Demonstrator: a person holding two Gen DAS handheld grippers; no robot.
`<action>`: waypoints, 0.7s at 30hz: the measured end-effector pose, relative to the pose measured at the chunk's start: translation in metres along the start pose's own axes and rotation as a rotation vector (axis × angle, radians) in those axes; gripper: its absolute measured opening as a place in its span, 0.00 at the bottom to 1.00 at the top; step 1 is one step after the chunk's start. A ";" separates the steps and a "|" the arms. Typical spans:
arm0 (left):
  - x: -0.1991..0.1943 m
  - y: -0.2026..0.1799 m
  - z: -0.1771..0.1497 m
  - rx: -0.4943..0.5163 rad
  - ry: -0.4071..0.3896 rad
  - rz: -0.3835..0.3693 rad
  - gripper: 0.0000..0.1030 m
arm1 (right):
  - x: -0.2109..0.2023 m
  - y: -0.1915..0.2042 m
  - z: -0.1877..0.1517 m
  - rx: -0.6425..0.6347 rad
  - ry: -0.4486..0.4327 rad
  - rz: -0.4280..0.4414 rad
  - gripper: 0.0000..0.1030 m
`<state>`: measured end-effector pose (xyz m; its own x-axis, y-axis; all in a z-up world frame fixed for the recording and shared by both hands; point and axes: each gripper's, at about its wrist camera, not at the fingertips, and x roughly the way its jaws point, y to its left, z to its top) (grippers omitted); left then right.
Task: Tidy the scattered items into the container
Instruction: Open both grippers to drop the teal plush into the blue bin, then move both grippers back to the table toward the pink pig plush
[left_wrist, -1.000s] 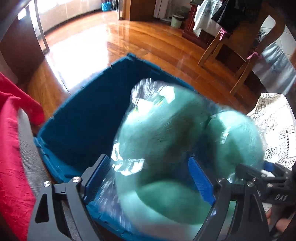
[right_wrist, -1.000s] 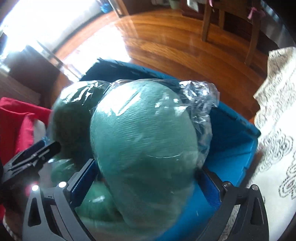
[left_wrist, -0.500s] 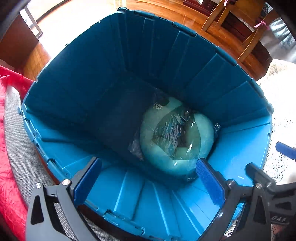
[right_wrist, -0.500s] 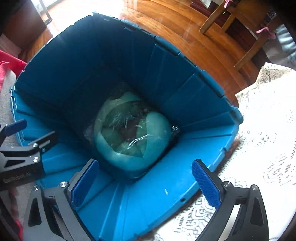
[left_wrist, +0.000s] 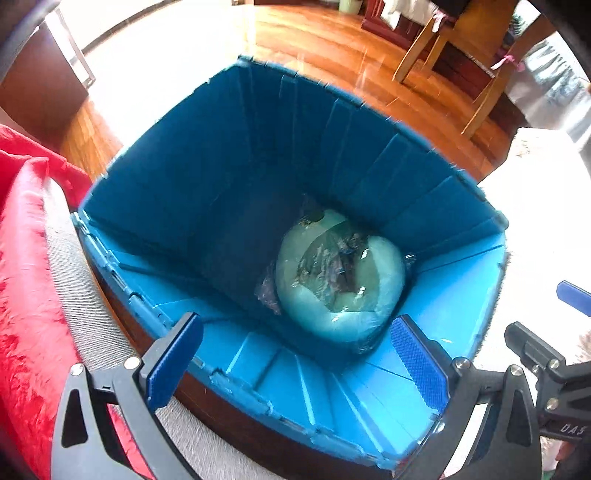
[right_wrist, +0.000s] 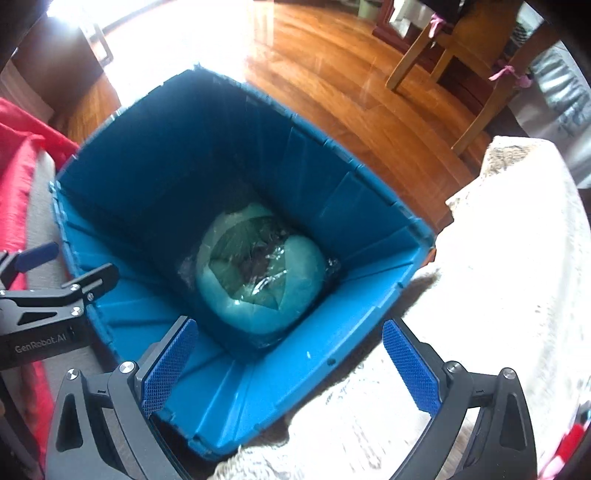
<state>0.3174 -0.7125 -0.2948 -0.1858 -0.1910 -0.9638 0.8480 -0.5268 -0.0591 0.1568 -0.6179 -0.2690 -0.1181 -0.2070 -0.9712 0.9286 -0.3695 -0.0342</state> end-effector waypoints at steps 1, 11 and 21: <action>-0.009 -0.004 -0.002 0.007 -0.013 0.002 1.00 | -0.009 -0.005 -0.003 0.010 -0.013 0.009 0.98; -0.111 -0.095 -0.032 0.156 -0.184 0.011 1.00 | -0.139 -0.111 -0.069 0.151 -0.229 0.076 0.98; -0.196 -0.302 -0.075 0.506 -0.311 -0.169 1.00 | -0.257 -0.303 -0.212 0.445 -0.400 -0.076 0.96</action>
<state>0.1350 -0.4545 -0.1079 -0.4978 -0.2628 -0.8265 0.4678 -0.8838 -0.0007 -0.0195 -0.2610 -0.0591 -0.3818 -0.4577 -0.8030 0.6860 -0.7225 0.0857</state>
